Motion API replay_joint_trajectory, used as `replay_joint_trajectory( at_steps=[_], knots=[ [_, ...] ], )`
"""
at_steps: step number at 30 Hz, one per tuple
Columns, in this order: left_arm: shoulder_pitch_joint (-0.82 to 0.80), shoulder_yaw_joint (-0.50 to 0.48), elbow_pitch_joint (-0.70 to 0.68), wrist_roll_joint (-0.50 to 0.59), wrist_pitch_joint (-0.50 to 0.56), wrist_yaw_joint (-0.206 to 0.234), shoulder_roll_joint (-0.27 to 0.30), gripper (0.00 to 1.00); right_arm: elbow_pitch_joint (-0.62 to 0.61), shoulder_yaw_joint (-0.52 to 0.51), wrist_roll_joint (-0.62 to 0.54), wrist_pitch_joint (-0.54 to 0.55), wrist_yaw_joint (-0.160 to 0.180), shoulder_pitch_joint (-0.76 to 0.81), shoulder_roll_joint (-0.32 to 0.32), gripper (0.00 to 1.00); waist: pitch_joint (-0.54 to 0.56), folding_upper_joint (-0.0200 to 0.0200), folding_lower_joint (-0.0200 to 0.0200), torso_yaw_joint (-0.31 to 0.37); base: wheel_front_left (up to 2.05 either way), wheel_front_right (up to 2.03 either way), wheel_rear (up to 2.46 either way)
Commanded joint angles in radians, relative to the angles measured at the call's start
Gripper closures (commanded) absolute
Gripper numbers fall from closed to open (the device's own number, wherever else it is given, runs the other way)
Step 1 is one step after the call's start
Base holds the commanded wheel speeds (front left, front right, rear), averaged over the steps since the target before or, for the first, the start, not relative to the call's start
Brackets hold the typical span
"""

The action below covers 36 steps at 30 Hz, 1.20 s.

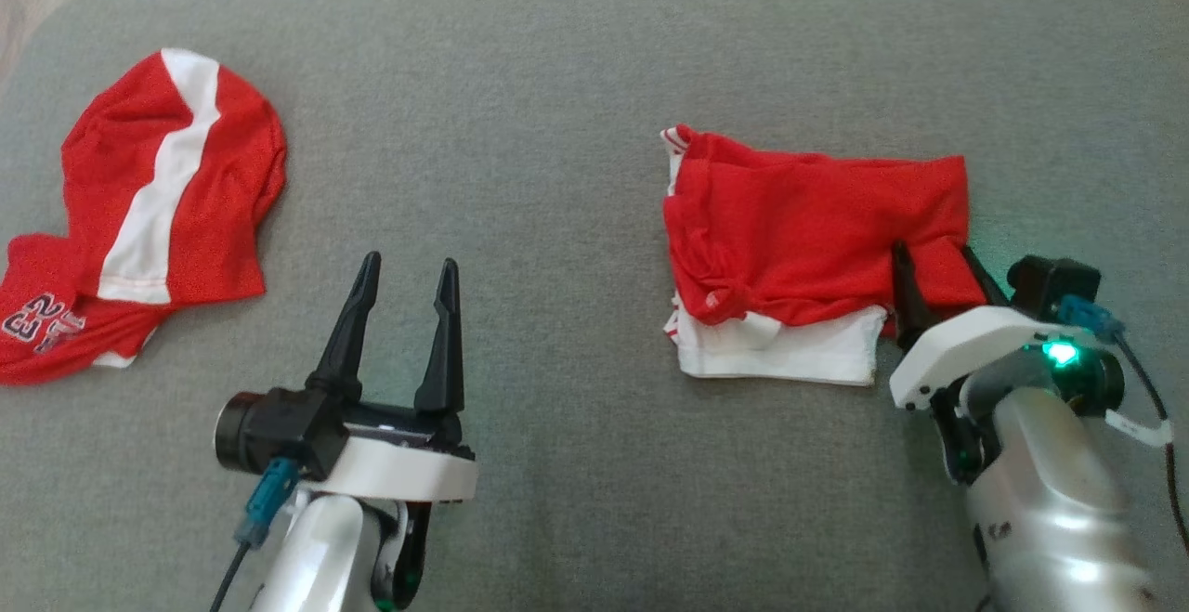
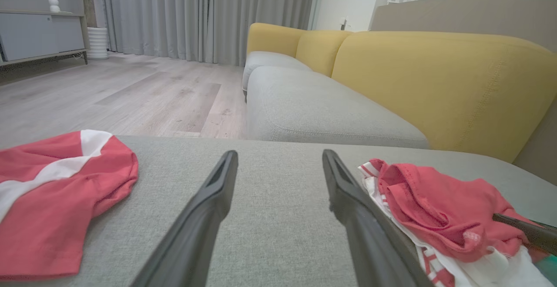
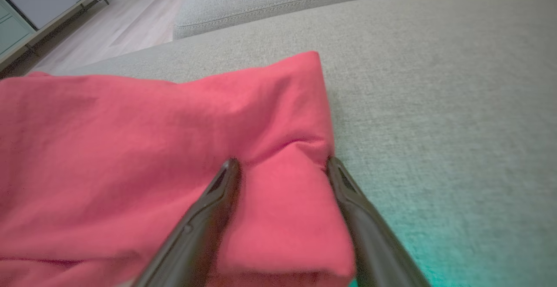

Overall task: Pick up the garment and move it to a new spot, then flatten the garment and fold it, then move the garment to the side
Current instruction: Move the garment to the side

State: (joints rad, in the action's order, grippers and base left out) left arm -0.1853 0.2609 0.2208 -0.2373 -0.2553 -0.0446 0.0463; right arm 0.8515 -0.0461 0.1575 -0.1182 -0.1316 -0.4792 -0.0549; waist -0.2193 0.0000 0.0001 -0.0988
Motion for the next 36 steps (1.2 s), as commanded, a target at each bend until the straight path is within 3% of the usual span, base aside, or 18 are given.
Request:
replay_joint_trajectory(
  at_steps=[1,3,4,5,6,11,18,26,36],
  knots=[
    [-0.041,-0.025,-0.027,0.004,-0.006,-0.001,0.004,0.00,-0.006,0.030,0.002,-0.009,0.001,-0.030,0.005,0.00,-0.012,0.0000,-0.0001,-0.012,0.00,0.00,0.00],
    [-0.045,-0.025,-0.026,0.003,-0.006,-0.001,0.004,0.00,0.036,0.044,0.003,-0.014,0.001,-0.047,0.005,0.00,-0.014,0.0000,-0.0001,-0.015,0.00,0.00,0.00],
    [-0.047,-0.025,-0.026,0.003,-0.006,-0.001,0.004,0.00,0.053,0.052,0.004,-0.018,0.001,-0.056,0.005,0.51,-0.015,0.0000,-0.0001,-0.015,0.00,0.00,0.00],
    [-0.048,-0.026,-0.026,0.002,-0.006,0.001,0.004,0.00,0.067,0.058,-0.001,-0.026,0.001,-0.063,0.005,0.84,-0.015,0.0000,-0.0001,-0.014,0.00,0.00,0.00],
    [-0.051,-0.027,-0.026,0.002,-0.006,0.002,0.004,0.00,0.079,0.063,-0.009,-0.036,0.001,-0.071,0.005,1.00,-0.014,0.0000,-0.0001,-0.012,0.00,0.00,0.00],
    [-0.057,-0.029,-0.037,0.003,-0.006,0.003,0.004,0.00,0.109,0.058,-0.088,-0.087,0.001,-0.111,0.005,1.00,-0.004,0.0000,-0.0001,0.022,0.00,0.00,0.00],
    [-0.074,-0.012,-0.062,-0.003,-0.006,0.007,0.004,0.00,0.060,0.037,-0.286,-0.098,0.001,-0.143,-0.021,1.00,0.009,0.0000,-0.0001,0.096,0.00,0.00,0.00],
    [-0.114,0.035,-0.088,-0.011,-0.006,0.017,0.004,0.00,0.020,0.077,-0.350,-0.049,0.001,-0.190,-0.218,1.00,-0.022,0.0000,-0.0001,0.156,0.00,0.00,0.00],
    [-0.150,0.046,-0.088,-0.004,-0.006,0.015,0.004,0.00,0.067,0.104,-0.296,-0.038,0.001,-0.248,-0.417,1.00,-0.076,0.0000,-0.0001,0.140,0.00,0.00,0.00]
  ],
)
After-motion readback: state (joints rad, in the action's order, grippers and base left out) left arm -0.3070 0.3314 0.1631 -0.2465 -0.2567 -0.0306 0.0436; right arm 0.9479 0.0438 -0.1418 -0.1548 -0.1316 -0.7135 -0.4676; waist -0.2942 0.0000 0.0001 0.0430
